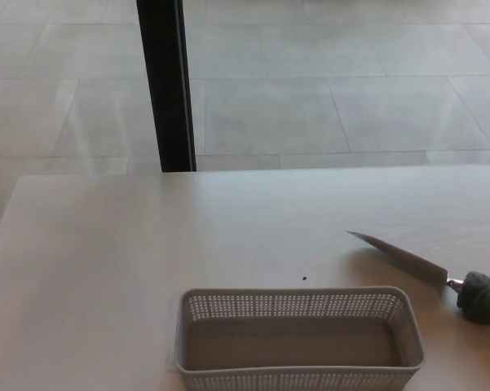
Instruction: A garden tool is kept on the righthand side and a container is kept on the lefthand side on a desk infront of the robot. the robot uses its right hand to pick up the garden tool and makes a scooping motion inside the container
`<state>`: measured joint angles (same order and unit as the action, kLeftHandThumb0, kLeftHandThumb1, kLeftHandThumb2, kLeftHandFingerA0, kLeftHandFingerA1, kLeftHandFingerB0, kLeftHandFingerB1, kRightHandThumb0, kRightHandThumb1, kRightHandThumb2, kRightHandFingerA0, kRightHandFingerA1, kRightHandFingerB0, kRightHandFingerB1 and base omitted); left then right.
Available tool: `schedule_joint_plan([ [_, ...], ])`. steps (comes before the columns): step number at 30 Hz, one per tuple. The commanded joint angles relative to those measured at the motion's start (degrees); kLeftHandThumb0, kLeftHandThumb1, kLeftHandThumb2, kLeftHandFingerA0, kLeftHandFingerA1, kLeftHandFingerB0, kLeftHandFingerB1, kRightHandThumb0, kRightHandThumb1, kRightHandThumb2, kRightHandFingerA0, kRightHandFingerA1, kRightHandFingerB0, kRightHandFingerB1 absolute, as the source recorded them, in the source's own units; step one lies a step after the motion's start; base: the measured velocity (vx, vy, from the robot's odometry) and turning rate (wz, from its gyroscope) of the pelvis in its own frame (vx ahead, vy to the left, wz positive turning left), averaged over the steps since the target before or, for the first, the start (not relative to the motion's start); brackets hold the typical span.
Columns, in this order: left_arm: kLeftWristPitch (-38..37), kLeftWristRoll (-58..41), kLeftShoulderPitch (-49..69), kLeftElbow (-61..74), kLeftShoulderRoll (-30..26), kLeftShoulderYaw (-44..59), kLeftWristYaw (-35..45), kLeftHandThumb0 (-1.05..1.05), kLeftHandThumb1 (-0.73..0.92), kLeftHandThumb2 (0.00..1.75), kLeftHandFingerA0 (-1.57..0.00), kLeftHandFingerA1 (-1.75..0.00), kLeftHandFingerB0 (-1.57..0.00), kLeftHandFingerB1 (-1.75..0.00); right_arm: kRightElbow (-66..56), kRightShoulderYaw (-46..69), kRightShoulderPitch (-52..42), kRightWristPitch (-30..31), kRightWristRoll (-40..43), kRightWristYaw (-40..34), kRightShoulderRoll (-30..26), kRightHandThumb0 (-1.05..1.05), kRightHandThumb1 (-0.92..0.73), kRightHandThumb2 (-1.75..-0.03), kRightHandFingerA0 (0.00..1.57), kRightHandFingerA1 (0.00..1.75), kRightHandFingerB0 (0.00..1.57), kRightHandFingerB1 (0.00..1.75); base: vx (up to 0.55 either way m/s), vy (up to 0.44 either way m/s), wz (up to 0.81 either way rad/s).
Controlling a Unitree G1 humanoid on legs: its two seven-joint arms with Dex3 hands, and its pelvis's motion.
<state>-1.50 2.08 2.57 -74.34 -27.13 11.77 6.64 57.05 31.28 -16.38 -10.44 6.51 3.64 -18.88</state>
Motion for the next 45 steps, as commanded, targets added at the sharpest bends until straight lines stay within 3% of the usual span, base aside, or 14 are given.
schedule_joint_plan([
  [1,0.89,-0.57,-0.32,-1.05,-0.49,0.38,0.96,-0.49,0.67,0.60,-0.61,-0.62,-0.56,-0.48,2.62,13.34,4.43,0.52,15.60,5.78,-5.24,-0.74,-0.56,-0.96,0.00,0.45,0.00,0.25,0.00,0.000,0.00],
  [5,0.67,-0.70,0.21,-1.09,-0.43,0.56,1.12,-0.49,0.65,0.59,-0.63,-0.62,-0.56,-0.49,-0.61,19.97,7.93,4.99,19.29,4.08,-10.90,-1.02,-0.68,-0.94,0.00,0.17,0.00,0.01,0.00,0.000,0.00],
  [16,-0.07,-0.13,0.44,-1.48,-0.75,0.10,1.68,-0.49,0.68,0.61,-0.58,-0.59,-0.53,-0.48,-29.52,18.81,15.15,16.23,14.93,3.70,-25.24,-1.05,-0.74,-1.12,0.00,0.10,0.10,0.03,0.00,0.000,0.00],
  [18,0.26,-0.14,0.27,-1.31,-0.73,0.06,1.40,-0.49,0.67,0.61,-0.58,-0.61,-0.54,-0.49,-32.40,17.86,14.63,15.97,12.89,3.38,-26.01,-0.97,-0.69,-1.11,0.05,0.12,0.09,0.09,0.00,0.000,0.00],
  [19,0.42,-0.66,0.27,-1.28,-0.67,0.56,1.33,-0.49,0.66,0.60,-0.58,-0.64,-0.53,-0.50,-35.14,17.53,14.51,16.64,13.24,4.49,-26.28,-0.96,-0.86,-0.66,0.00,0.19,0.00,0.26,0.00,0.000,0.00],
  [20,0.42,-0.56,0.31,-1.31,-0.88,0.54,1.12,-0.49,0.67,0.60,-0.61,-0.65,-0.56,-0.51,-39.15,14.96,15.70,14.55,13.06,7.84,-27.04,-0.90,-0.78,-0.66,0.00,0.37,0.00,0.35,0.00,0.000,0.00],
  [21,0.32,-0.25,0.22,-1.15,-1.19,0.22,1.32,-0.49,0.68,0.60,-0.61,-0.65,-0.56,-0.50,-44.58,12.01,14.67,13.41,10.01,8.44,-27.72,-0.94,-0.61,-1.05,0.04,0.29,0.00,0.31,0.00,0.000,0.00],
  [24,0.45,0.08,0.44,-1.16,-1.57,-0.04,0.87,-0.51,0.67,0.60,-0.62,-0.63,-0.58,-0.51,-51.65,7.56,13.58,11.03,6.54,10.47,-28.52,-1.01,-0.64,-1.06,0.01,0.32,0.07,0.25,0.00,0.000,0.00],
  [25,0.33,0.73,0.81,-1.20,-1.89,-0.67,1.03,-0.52,0.70,0.61,-0.60,-0.59,-0.56,-0.48,-53.05,4.26,13.23,9.75,2.60,10.60,-29.14,-1.00,-0.81,-0.65,0.00,0.58,0.00,0.30,0.00,0.000,0.00],
  [26,0.25,0.98,1.10,-1.22,-2.07,-0.90,1.10,-0.52,0.70,0.61,-0.60,-0.59,-0.56,-0.48,-53.76,2.71,13.09,9.31,0.89,10.62,-29.36,-1.00,-0.81,-0.65,0.00,0.58,0.00,0.30,0.00,0.000,0.00],
  [27,0.05,0.11,1.59,-1.14,-2.03,-0.08,1.35,-0.49,0.67,0.60,-0.58,-0.61,-0.53,-0.50,-55.30,1.01,12.72,9.87,0.05,11.08,-29.38,-0.94,-0.62,-1.07,0.00,0.21,0.00,0.22,0.00,0.000,0.00],
  [29,-0.44,0.27,2.05,-1.06,-1.87,-0.22,0.87,-0.51,0.67,0.60,-0.60,-0.62,-0.54,-0.49,-59.04,-3.97,11.80,11.85,-3.14,12.23,-30.21,-0.92,-0.59,-1.05,0.01,0.18,0.00,0.21,0.00,0.000,0.00],
  [30,-0.31,-0.37,2.11,-1.11,-1.75,0.36,1.50,-0.49,0.66,0.60,-0.60,-0.64,-0.54,-0.51,-60.01,-6.23,11.87,12.44,-4.11,12.77,-30.18,-0.97,-0.63,-1.04,0.05,0.11,0.04,0.08,0.00,0.000,0.00],
  [45,0.18,-0.08,1.27,-1.28,-2.12,0.34,1.25,-0.49,0.68,0.60,-0.63,-0.65,-0.54,-0.51,-49.65,-30.13,19.64,14.68,-14.66,16.55,-31.77,-1.05,-0.67,-1.07,0.00,0.00,0.00,0.00,0.00,0.000,0.00],
])
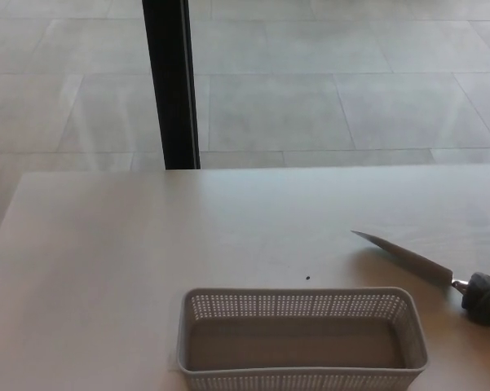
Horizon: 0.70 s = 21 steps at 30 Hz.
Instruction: A garden tool is kept on the righthand side and a container is kept on the lefthand side on a desk infront of the robot. the robot uses its right hand to pick up the garden tool and makes a scooping motion inside the container
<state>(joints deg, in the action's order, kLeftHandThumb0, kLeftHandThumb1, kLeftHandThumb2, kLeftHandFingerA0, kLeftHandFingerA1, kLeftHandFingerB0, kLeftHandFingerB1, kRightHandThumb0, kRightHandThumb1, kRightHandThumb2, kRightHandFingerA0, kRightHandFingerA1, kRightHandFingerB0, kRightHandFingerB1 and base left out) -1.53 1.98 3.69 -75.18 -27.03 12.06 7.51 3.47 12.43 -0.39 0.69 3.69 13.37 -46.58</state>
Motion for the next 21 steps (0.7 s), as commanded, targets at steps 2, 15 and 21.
schedule_joint_plan([
  [2,0.49,-0.67,0.12,-0.40,-2.15,0.67,0.79,-0.49,0.67,0.60,-0.61,-0.65,-0.53,-0.51,6.17,-13.57,4.70,3.12,-12.70,6.91,-3.77,-1.04,-0.67,-1.06,0.00,0.01,0.00,0.00,0.00,0.000,0.00],
  [15,0.57,-0.98,-0.14,-0.45,-1.73,1.13,0.53,-0.49,0.65,0.60,-0.63,-0.65,-0.56,-0.50,24.99,-23.27,14.35,0.96,-13.75,9.08,3.39,-0.92,-0.65,-1.05,0.03,0.12,0.09,0.18,0.00,0.000,0.00],
  [21,0.22,-0.89,0.50,-0.01,-1.66,1.12,0.72,-0.48,0.66,0.60,-0.64,-0.67,-0.55,-0.52,35.49,-25.31,21.85,-1.27,-16.64,7.08,5.57,-0.85,-0.62,-1.01,0.02,0.39,0.11,0.30,0.00,0.000,0.00],
])
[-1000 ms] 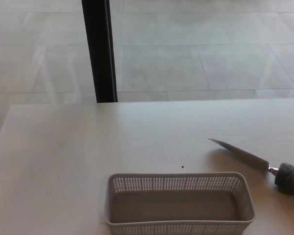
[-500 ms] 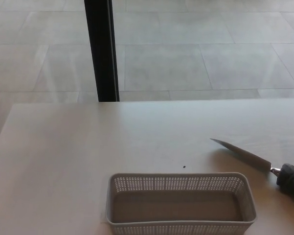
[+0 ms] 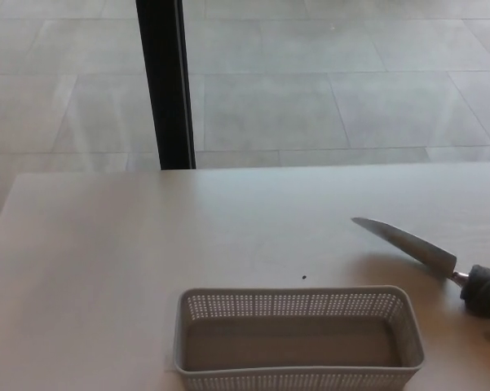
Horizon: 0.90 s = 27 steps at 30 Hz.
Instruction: A garden tool is kept on the righthand side and a container is kept on the lefthand side on a desk infront of the robot. the robot uses its right hand to pick up the garden tool and makes a scooping motion inside the container
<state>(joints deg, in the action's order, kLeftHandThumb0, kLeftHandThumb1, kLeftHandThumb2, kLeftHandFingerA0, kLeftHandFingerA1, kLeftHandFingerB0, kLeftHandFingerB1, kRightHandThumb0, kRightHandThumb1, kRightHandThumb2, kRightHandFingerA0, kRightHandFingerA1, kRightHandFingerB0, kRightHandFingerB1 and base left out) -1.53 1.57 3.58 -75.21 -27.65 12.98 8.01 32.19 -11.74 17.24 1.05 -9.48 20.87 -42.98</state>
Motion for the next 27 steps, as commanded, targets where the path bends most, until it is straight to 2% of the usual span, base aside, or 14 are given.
schedule_joint_plan([
  [1,0.52,-0.44,0.43,-0.11,-1.04,0.20,0.09,-0.49,0.64,0.60,-0.64,-0.67,-0.55,-0.52,8.47,-1.23,5.76,-1.99,-3.55,-0.37,2.34,-0.87,-0.70,-0.72,0.08,0.32,0.12,0.23,0.00,0.000,0.00],
  [3,-0.02,1.37,0.37,-0.26,-1.29,-1.72,-0.19,-0.51,0.68,0.60,-0.61,-0.62,-0.54,-0.49,10.67,-1.15,7.29,-3.02,-3.88,-0.95,2.83,-0.92,-0.66,-1.03,0.01,0.41,0.14,0.31,0.00,0.000,0.00],
  [4,0.33,-0.27,0.22,-0.24,-1.22,-0.39,0.61,-0.48,0.67,0.60,-0.60,-0.65,-0.53,-0.51,11.09,-0.53,8.03,-3.31,-3.20,-0.71,3.19,-0.89,-0.71,-0.72,0.09,0.34,0.13,0.23,0.00,0.000,0.00],
  [5,0.09,-0.19,0.19,-0.33,-1.21,-0.49,0.54,-0.48,0.67,0.60,-0.61,-0.63,-0.53,-0.50,11.72,-0.53,9.17,-3.51,-3.40,-1.05,3.59,-0.86,-0.62,-1.03,0.05,0.46,0.03,0.35,0.00,0.000,0.00],
  [6,0.06,-0.18,0.06,-0.45,-1.16,-0.40,0.39,-0.49,0.66,0.59,-0.61,-0.63,-0.54,-0.50,12.71,-0.77,10.42,-4.26,-4.04,-1.76,4.05,-0.39,-0.37,-1.01,0.00,0.51,0.00,0.49,0.00,0.000,0.00],
  [8,0.42,-0.75,0.04,-0.46,-1.06,0.26,0.25,-0.49,0.65,0.59,-0.64,-0.66,-0.56,-0.51,13.06,-0.97,11.14,-4.44,-4.60,-2.08,4.41,-0.39,-0.36,-1.00,0.00,0.50,0.00,0.49,0.00,0.000,0.00],
  [9,0.39,-0.42,-0.09,-0.26,-1.15,-0.07,0.36,-0.50,0.65,0.60,-0.63,-0.66,-0.55,-0.50,12.58,-1.08,11.20,-4.78,-5.02,-2.25,4.33,-0.87,-0.77,-0.64,0.18,0.38,0.15,0.26,0.00,0.000,0.00],
  [12,0.49,-0.78,-0.12,-0.11,-1.01,0.31,0.47,-0.50,0.65,0.59,-0.62,-0.66,-0.55,-0.51,11.63,-1.26,11.23,-5.74,-6.01,-3.05,4.70,-0.85,-0.59,-0.98,0.15,0.50,0.10,0.41,0.00,0.000,0.00],
  [13,-0.43,-0.45,0.39,0.19,-1.10,-0.10,1.38,-0.50,0.67,0.61,-0.56,-0.66,-0.51,-0.51,10.59,-1.86,11.26,-5.72,-6.66,-2.80,4.90,-0.83,-0.75,-0.63,0.20,0.42,0.19,0.28,0.00,0.000,0.00],
  [19,0.34,-0.03,0.04,-0.23,-1.08,-0.38,0.78,-0.50,0.67,0.60,-0.63,-0.66,-0.55,-0.52,5.94,-5.13,10.48,-5.21,-10.62,-1.82,4.70,-0.82,-0.76,-0.64,0.17,0.38,0.15,0.28,0.00,0.000,0.00],
  [20,0.38,-0.14,-0.09,-0.19,-1.11,-0.34,0.91,-0.50,0.66,0.60,-0.64,-0.66,-0.55,-0.51,5.18,-5.59,10.04,-5.25,-10.93,-1.43,4.49,-0.39,-0.37,-1.00,0.00,0.51,0.00,0.50,0.00,0.000,0.00],
  [25,-0.03,-0.03,0.01,-0.28,-1.09,-0.62,0.73,-0.51,0.67,0.60,-0.64,-0.64,-0.54,-0.50,3.01,-8.04,9.60,-3.18,-12.52,1.31,4.24,-0.90,-0.63,-1.02,0.01,0.46,0.01,0.33,0.00,0.000,0.00],
  [26,0.19,-0.50,0.02,-0.11,-1.07,-0.27,0.98,-0.52,0.66,0.60,-0.61,-0.67,-0.53,-0.51,1.74,-9.72,9.37,-0.60,-14.49,2.46,4.15,-0.88,-0.77,-0.64,0.08,0.36,0.11,0.25,0.00,0.000,0.00],
  [27,0.18,-0.39,0.10,0.14,-1.13,-0.45,1.06,-0.52,0.67,0.60,-0.61,-0.66,-0.53,-0.52,1.33,-10.61,9.40,0.67,-15.41,3.20,4.05,-0.86,-0.59,-1.00,0.04,0.40,0.06,0.27,0.00,0.000,0.00],
])
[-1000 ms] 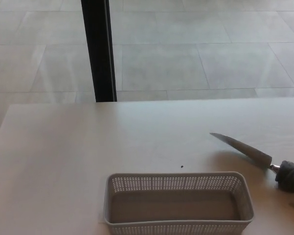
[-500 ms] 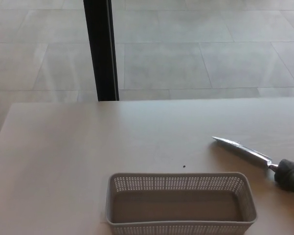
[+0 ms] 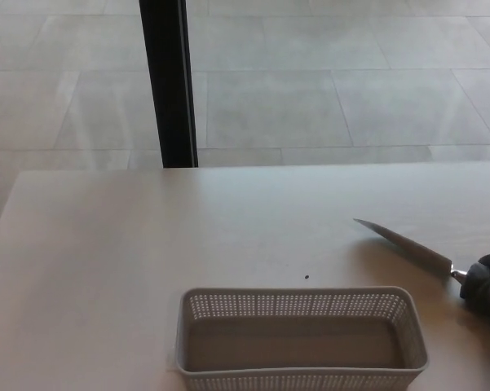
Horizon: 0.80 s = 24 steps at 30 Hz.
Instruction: A garden tool is kept on the righthand side and a container is kept on the lefthand side on a desk infront of the robot. the robot uses its right hand to pick up the garden tool and makes a scooping motion inside the container
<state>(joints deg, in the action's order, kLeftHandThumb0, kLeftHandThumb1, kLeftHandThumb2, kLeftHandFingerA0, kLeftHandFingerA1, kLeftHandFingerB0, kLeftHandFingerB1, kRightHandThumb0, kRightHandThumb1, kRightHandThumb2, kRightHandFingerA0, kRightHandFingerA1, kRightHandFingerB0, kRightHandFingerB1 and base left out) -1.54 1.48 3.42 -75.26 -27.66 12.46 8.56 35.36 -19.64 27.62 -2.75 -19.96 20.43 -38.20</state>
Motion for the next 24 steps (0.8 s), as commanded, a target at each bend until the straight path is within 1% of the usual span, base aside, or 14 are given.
schedule_joint_plan([
  [1,-0.17,-0.17,0.34,0.12,-1.06,-0.01,0.29,-0.52,0.67,0.60,-0.62,-0.66,-0.54,-0.51,-2.09,-3.28,-1.06,6.13,-5.28,4.54,-0.64,-0.87,-0.76,-0.63,0.07,0.36,0.09,0.26,0.00,0.000,0.00],
  [2,0.04,-0.82,0.41,0.40,-0.98,0.56,0.31,-0.52,0.66,0.60,-0.64,-0.70,-0.55,-0.53,-1.83,-4.05,-0.90,7.50,-5.61,6.06,-0.65,-0.85,-0.58,-1.02,0.00,0.30,0.09,0.25,0.00,0.000,0.00],
  [5,0.13,-0.95,0.51,0.26,-0.86,0.80,0.36,-0.53,0.66,0.60,-0.62,-0.69,-0.55,-0.52,-2.26,-7.95,0.32,13.66,-8.87,11.32,-0.87,-0.88,-0.58,-0.97,0.03,0.17,0.09,0.23,0.00,0.000,0.00],
  [11,-0.23,-0.21,0.83,0.34,-0.90,0.09,0.40,-0.53,0.68,0.60,-0.63,-0.66,-0.55,-0.52,-2.28,-11.26,0.09,16.78,-11.47,11.27,-0.83,-0.79,-0.52,-0.91,0.01,0.34,0.09,0.25,0.00,0.000,0.00],
  [12,-0.05,-0.38,0.79,0.13,-0.72,0.24,0.45,-0.53,0.67,0.60,-0.61,-0.64,-0.53,-0.51,-0.63,-11.22,0.04,16.89,-11.99,8.64,-0.28,-0.68,-0.70,-0.61,0.07,0.48,0.09,0.26,0.00,0.000,0.00],
  [14,-0.06,-0.44,0.76,-0.01,-0.66,0.32,0.36,-0.53,0.67,0.60,-0.61,-0.64,-0.53,-0.51,-0.40,-11.15,-0.05,17.36,-12.04,7.82,-0.05,-0.68,-0.70,-0.61,0.07,0.48,0.09,0.26,0.00,0.000,0.00],
  [15,0.28,-1.21,0.83,0.24,-0.58,0.96,0.87,-0.52,0.66,0.60,-0.57,-0.67,-0.53,-0.52,0.33,-10.76,-0.47,18.66,-12.75,4.32,0.88,-0.63,-0.70,-0.61,0.18,0.47,0.13,0.27,0.00,0.000,0.00],
  [16,0.32,-1.16,0.89,0.38,-0.62,0.90,0.98,-0.52,0.67,0.60,-0.58,-0.67,-0.52,-0.52,1.25,-10.73,-0.71,20.49,-13.82,1.53,1.86,-0.67,-0.53,-0.87,0.17,0.55,0.05,0.39,0.00,0.000,0.00],
  [19,-0.80,-0.45,1.22,0.39,-0.52,0.24,1.15,-0.52,0.68,0.60,-0.58,-0.65,-0.52,-0.51,1.75,-12.69,-1.28,23.75,-18.63,-3.97,2.65,-0.67,-0.53,-0.89,0.25,0.61,0.05,0.39,0.00,0.000,0.00],
  [20,-0.62,-0.57,1.17,0.38,-0.45,0.36,0.98,-0.52,0.66,0.60,-0.60,-0.66,-0.54,-0.52,2.00,-12.92,-1.30,23.70,-18.92,-4.33,2.68,-0.53,-0.69,-0.63,0.45,0.95,0.09,0.25,0.00,0.000,0.00],
  [21,-0.48,-0.62,1.10,0.31,-0.46,0.42,0.95,-0.52,0.67,0.60,-0.59,-0.65,-0.54,-0.52,2.35,-13.71,-1.69,23.66,-20.12,-5.67,2.71,-0.46,-0.69,-0.63,0.63,1.22,0.10,0.26,0.00,0.000,0.00],
  [22,-0.16,-0.68,0.87,0.10,-0.41,0.54,0.66,-0.51,0.66,0.60,-0.64,-0.68,-0.57,-0.53,2.67,-16.46,-1.65,24.34,-23.23,-5.25,2.42,-0.50,-0.58,-0.91,0.74,1.08,0.02,0.40,0.00,0.000,0.00],
  [23,-0.11,-0.52,0.77,-0.02,-0.37,0.44,0.37,-0.49,0.67,0.60,-0.65,-0.67,-0.57,-0.52,2.98,-18.16,-1.55,24.80,-25.06,-4.99,2.33,-0.45,-0.72,-0.61,0.62,1.11,0.09,0.35,0.00,0.000,0.00],
  [24,-0.45,-0.33,0.82,-0.02,-0.42,0.28,0.42,-0.50,0.67,0.60,-0.64,-0.67,-0.57,-0.53,2.94,-19.30,-1.62,25.47,-26.20,-4.68,2.33,-0.42,-0.72,-0.61,0.56,0.96,0.19,0.34,0.00,0.000,0.00],
])
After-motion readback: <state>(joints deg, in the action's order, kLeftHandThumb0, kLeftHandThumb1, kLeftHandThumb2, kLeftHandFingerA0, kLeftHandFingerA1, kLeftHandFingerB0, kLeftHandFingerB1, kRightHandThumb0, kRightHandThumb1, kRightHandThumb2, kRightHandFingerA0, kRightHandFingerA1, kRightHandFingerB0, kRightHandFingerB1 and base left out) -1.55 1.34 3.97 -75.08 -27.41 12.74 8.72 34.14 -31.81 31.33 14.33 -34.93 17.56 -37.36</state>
